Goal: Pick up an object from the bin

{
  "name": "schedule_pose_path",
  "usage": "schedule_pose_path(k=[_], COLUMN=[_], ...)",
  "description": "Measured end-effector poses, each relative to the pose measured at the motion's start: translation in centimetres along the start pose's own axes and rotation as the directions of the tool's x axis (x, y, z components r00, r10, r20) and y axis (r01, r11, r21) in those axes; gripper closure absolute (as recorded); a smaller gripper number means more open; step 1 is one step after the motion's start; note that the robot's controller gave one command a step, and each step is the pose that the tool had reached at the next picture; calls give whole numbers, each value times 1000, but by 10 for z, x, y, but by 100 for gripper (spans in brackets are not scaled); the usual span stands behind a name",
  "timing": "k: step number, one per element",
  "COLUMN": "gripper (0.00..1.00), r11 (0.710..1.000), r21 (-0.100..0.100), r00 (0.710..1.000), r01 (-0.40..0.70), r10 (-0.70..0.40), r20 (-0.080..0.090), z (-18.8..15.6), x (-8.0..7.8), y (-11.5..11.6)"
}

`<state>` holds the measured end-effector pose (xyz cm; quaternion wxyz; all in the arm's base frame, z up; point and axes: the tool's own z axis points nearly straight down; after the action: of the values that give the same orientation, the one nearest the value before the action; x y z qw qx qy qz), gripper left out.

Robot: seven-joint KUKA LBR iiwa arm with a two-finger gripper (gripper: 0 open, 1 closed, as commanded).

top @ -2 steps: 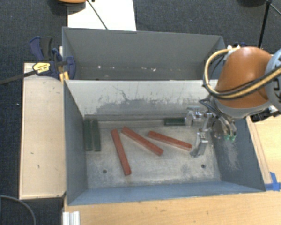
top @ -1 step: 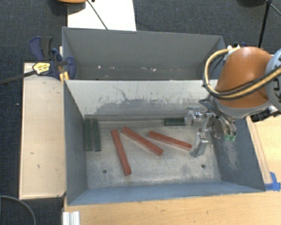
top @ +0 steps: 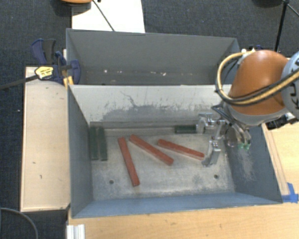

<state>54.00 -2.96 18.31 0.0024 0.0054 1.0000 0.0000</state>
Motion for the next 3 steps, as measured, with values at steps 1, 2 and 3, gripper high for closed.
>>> schedule_pose_path(k=[1, 2, 3], gripper=[0, 0, 0], r11=[1000, 996, 992], r21=[-3, 4, -1], r00=[1000, 995, 992], r01=[17, 94, 125], r10=[-17, -95, -125], r20=[-12, 10, -1], z=[11, 34, 111], x=[-2, -20, 3], y=[-41, -50, -24])
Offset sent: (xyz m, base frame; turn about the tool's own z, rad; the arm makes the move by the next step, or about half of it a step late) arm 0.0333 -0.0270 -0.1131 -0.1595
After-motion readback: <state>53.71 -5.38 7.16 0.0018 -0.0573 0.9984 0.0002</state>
